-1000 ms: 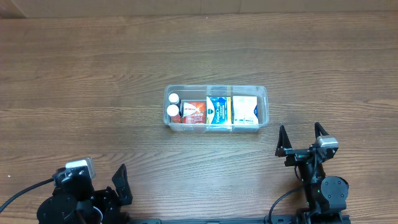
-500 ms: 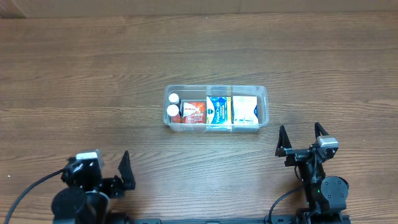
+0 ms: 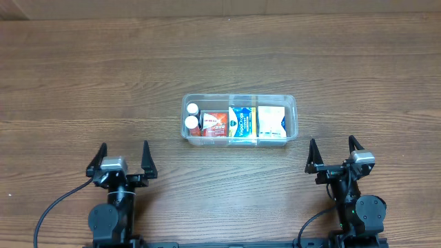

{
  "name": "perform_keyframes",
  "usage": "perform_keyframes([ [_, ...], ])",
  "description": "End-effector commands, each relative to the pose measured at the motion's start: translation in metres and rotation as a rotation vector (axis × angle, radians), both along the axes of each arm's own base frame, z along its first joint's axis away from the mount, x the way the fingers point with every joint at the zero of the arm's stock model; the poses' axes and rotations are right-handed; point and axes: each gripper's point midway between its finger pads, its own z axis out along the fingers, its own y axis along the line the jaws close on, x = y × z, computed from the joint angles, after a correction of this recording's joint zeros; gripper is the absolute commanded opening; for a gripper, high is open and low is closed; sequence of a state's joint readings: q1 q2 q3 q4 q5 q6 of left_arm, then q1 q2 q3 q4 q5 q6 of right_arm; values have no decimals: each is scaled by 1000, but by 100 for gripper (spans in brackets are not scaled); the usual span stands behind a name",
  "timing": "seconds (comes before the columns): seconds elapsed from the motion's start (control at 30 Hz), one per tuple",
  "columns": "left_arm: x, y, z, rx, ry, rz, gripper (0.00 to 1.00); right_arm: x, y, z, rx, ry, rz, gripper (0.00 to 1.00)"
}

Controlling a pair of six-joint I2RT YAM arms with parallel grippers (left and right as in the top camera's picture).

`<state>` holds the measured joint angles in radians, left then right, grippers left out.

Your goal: Pack container

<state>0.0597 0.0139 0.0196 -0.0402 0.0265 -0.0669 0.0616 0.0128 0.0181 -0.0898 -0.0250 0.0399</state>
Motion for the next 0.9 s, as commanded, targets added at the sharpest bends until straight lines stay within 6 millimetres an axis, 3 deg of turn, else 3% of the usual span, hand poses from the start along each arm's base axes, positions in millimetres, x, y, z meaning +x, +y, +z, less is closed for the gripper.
perform_keyframes([
  [0.0, 0, 3, -14, 4, 43, 14, 100, 0, 1, -1, -7, -7, 5, 100],
  [0.87, 0, 3, -14, -21, 42, 17, 100, 0, 1, -1, -7, -6, 4, 100],
])
